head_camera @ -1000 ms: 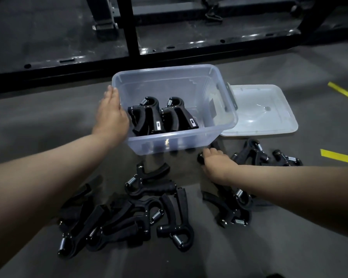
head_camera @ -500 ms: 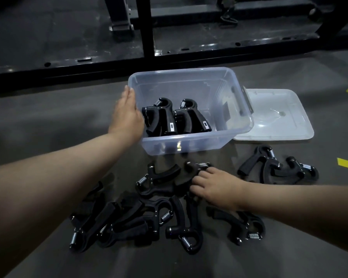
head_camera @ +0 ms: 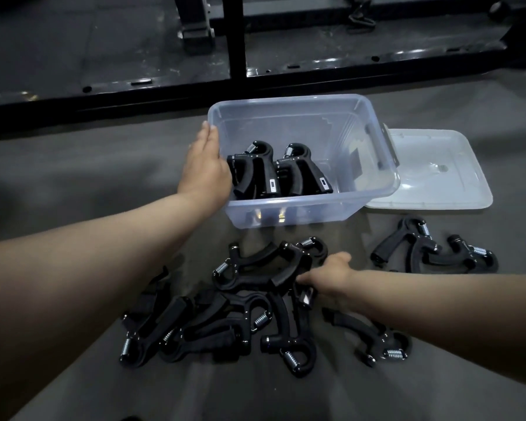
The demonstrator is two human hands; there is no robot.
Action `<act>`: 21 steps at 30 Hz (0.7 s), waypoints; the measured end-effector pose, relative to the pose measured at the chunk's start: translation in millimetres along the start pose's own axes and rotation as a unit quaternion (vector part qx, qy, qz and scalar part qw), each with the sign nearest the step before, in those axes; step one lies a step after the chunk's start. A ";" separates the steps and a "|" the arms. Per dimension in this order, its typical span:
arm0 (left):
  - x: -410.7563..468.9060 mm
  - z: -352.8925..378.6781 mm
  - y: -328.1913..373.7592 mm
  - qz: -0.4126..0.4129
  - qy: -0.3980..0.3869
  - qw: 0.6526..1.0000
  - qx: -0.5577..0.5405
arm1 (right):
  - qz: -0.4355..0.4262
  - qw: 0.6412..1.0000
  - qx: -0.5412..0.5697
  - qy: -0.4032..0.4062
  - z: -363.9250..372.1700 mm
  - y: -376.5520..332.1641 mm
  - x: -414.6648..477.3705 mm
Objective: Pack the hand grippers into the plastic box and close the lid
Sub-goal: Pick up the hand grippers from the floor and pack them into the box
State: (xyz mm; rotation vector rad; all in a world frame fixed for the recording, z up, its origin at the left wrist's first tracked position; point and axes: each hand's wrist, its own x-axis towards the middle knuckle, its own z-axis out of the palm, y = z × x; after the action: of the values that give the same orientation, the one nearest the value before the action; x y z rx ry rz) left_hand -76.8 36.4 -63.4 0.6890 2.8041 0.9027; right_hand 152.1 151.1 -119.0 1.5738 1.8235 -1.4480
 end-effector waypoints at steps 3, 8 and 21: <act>1.3 0.8 -1.3 -0.002 -0.006 1.000 -0.004 | 0.027 0.990 0.106 -0.086 -13.2 -7.4 -8.4; 1.3 1.0 -1.7 -0.007 -0.009 1.000 -0.011 | -0.020 0.964 -0.041 -0.262 -55.5 -19.4 -21.9; -0.8 1.0 -0.5 0.000 -0.006 1.000 -0.021 | -0.247 0.949 0.091 -0.172 -118.1 -168.3 -45.3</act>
State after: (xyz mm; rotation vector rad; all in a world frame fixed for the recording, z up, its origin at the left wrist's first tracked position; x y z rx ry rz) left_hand -76.0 36.2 -64.5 0.6857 2.7663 0.9525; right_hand 61.5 246.2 45.5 0.8751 1.9890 -2.0107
